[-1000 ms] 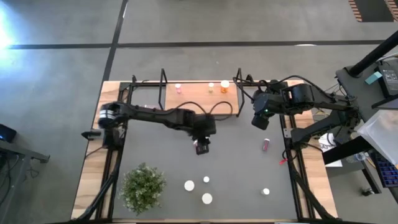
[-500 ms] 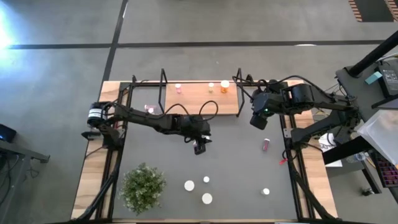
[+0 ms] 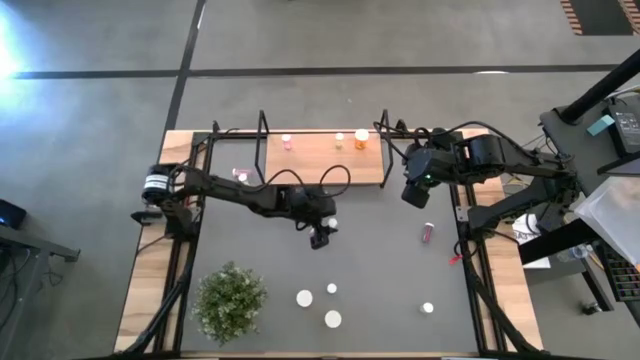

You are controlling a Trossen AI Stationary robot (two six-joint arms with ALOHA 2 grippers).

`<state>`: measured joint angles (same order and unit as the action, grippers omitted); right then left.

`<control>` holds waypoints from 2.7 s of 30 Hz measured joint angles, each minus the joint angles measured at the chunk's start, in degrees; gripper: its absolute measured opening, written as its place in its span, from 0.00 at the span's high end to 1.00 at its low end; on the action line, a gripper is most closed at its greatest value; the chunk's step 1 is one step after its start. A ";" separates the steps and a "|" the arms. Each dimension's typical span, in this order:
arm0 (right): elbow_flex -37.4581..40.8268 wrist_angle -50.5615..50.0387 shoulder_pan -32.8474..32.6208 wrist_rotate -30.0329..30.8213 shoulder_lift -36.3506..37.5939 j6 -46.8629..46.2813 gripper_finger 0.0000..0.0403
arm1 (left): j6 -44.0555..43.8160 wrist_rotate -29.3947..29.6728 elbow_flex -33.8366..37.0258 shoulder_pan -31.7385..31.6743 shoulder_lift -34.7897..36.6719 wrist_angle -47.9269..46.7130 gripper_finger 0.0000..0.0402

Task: Pick and place medicine bottles onto shelf by color
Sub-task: Put the top right blue pill bottle on the shelf

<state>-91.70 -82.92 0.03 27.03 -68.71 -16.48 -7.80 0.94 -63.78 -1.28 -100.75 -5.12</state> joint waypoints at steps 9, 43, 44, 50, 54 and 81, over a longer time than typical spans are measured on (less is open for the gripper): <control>0.00 1.42 -0.01 0.00 0.00 -0.01 0.46 | 3.70 3.61 2.33 -0.15 -0.46 1.61 0.38; 0.00 2.54 0.00 0.02 -0.02 -0.01 0.46 | 2.13 3.64 2.33 -0.20 -4.87 5.80 0.62; 0.00 2.56 0.00 0.02 -0.02 0.00 0.46 | 2.11 3.62 2.33 -0.20 -4.87 5.96 0.64; 0.00 2.69 -0.02 0.02 -0.02 0.00 0.46 | -0.15 3.59 1.49 -0.20 -4.87 6.13 0.72; 0.00 2.71 0.00 0.02 -0.02 0.01 0.46 | -0.87 3.59 0.00 -0.21 -4.48 6.20 0.73; 0.00 2.75 0.00 0.02 -0.02 0.00 0.46 | 5.43 3.90 -12.91 -15.44 -4.43 -5.62 0.73</control>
<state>-91.70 -80.16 0.03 27.05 -68.73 -16.49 -2.37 4.84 -76.68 -16.71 -105.19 -10.74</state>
